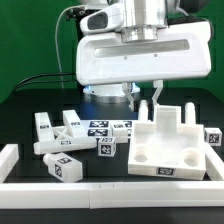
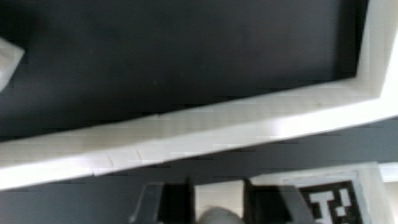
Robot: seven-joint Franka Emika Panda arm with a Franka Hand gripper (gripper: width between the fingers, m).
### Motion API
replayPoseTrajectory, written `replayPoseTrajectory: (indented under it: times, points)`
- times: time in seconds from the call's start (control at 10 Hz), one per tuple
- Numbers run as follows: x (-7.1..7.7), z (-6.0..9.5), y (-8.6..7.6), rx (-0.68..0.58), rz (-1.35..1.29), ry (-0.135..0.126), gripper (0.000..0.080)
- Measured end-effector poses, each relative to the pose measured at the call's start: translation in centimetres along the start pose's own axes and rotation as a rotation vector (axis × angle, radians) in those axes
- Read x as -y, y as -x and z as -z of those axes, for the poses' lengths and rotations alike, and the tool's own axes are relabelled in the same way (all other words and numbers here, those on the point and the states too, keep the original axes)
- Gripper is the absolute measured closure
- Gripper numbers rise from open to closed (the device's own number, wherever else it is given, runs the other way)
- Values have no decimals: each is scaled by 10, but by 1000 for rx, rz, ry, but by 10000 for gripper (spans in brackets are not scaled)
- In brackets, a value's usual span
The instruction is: Assemble chair
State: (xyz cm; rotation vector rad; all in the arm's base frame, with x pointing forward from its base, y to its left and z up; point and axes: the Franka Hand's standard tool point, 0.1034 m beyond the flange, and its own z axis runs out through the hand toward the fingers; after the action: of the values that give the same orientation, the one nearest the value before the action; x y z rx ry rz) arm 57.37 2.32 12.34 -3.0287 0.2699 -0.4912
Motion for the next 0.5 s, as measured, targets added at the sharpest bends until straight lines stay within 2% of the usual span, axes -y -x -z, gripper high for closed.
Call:
replayPoseTrajectory:
  times: [0.3, 0.4, 0.5]
  points:
    - [0, -2, 5, 3, 61, 2, 679]
    - [-3, -5, 15, 1, 146, 8, 679]
    - [-5, -7, 31, -11, 201, 15, 679]
